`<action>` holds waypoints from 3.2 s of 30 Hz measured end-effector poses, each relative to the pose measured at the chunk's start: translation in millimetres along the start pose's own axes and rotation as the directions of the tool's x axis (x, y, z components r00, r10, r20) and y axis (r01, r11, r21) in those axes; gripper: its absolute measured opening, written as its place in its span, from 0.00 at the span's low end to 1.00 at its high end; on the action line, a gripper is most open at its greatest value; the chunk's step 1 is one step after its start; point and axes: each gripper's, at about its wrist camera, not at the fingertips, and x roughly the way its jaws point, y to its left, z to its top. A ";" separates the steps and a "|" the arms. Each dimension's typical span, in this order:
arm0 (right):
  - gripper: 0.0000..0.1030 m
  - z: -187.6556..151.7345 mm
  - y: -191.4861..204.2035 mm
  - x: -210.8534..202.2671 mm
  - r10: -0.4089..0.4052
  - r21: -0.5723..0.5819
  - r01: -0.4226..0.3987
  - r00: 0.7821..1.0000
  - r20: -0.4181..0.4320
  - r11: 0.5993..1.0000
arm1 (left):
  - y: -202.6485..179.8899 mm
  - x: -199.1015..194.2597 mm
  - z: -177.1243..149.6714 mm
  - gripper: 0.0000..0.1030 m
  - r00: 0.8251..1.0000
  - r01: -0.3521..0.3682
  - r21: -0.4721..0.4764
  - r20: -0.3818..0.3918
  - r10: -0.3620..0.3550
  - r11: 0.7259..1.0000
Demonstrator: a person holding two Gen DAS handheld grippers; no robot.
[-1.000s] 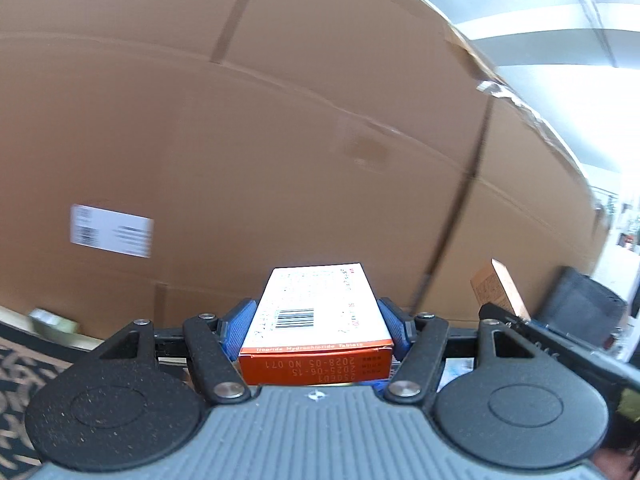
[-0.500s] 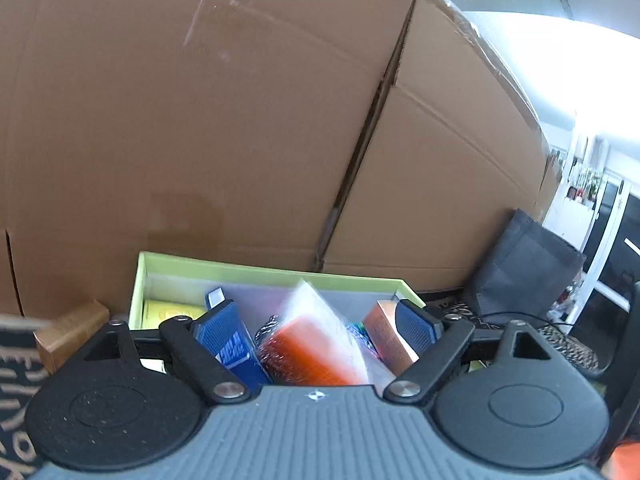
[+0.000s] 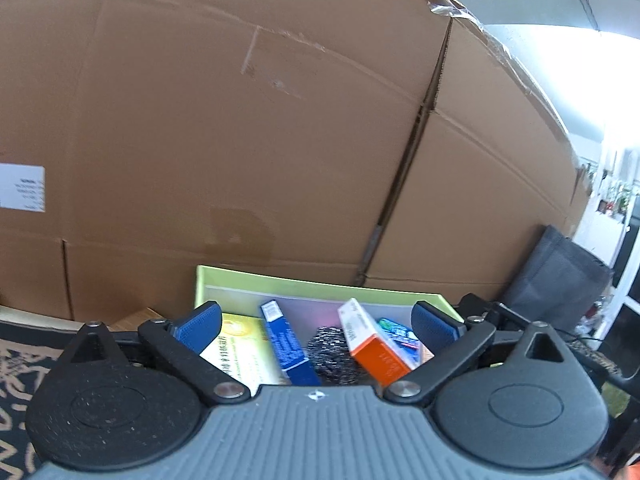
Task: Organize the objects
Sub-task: 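Carry the white-orange box and copper box into the light-green box while opening both tools, then move both tools back toward the remaining items, then grasp the small copper box with the right tool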
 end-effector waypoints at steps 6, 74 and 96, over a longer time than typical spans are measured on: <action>1.00 -4.5 13.2 0.3 0.011 -0.032 -0.011 1.000 -0.018 0.999 | 6.1 -0.6 2.8 1.00 0.999 -0.036 0.000 -0.021 0.036 0.999; 0.47 -118.0 252.9 72.9 0.270 -0.281 -0.474 0.797 -0.540 0.835 | 246.9 5.5 3.1 0.65 0.824 -0.559 -0.120 -0.190 0.534 0.821; 0.52 -109.3 237.0 33.7 0.392 -0.299 -0.577 0.774 -0.498 0.760 | 220.8 -72.3 -13.4 0.78 0.894 -0.444 -0.250 -0.195 0.404 0.861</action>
